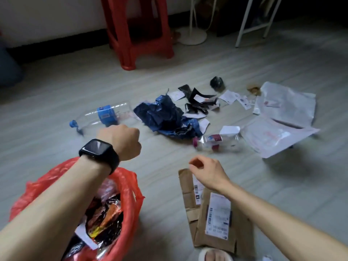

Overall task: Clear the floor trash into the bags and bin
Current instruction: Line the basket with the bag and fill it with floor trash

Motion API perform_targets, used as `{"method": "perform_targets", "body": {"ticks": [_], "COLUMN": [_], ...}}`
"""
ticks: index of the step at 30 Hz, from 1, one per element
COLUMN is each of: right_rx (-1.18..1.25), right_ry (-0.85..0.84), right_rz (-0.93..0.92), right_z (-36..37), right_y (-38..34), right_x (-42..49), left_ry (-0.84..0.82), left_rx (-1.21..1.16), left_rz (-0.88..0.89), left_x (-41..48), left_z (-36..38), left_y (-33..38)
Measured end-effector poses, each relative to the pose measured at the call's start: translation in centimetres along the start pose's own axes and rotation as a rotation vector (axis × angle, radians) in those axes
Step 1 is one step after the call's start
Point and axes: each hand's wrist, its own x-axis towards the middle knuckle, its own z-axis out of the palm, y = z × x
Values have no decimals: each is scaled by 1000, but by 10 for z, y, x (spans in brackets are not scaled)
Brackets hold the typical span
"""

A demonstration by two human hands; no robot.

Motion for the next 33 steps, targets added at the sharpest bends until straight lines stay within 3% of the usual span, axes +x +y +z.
{"method": "perform_targets", "body": {"ticks": [3, 7, 9, 15, 20, 23, 29, 33], "right_rx": [-179, -223, -269, -519, -534, -473, -317, -298], "right_ry": [-54, -79, -54, 202, 302, 264, 23, 67], "right_rz": [233, 417, 450, 291, 214, 304, 614, 629], "right_z": [-19, -34, -39, -49, -72, -85, -93, -74], "right_y": [80, 141, 159, 167, 164, 169, 183, 187], "right_x": [4, 12, 25, 83, 150, 189, 224, 216], "left_ry": [31, -311, -375, -396, -398, -433, -643, -674], "left_rx": [-254, -433, -466, -550, -549, -463, -661, -556], "left_rz": [152, 203, 190, 164, 108, 168, 94, 120], "left_x": [17, 20, 21, 49, 84, 103, 121, 127], "left_z": [21, 91, 121, 162, 168, 171, 177, 179], "left_y": [88, 170, 189, 196, 192, 191, 187, 183]}}
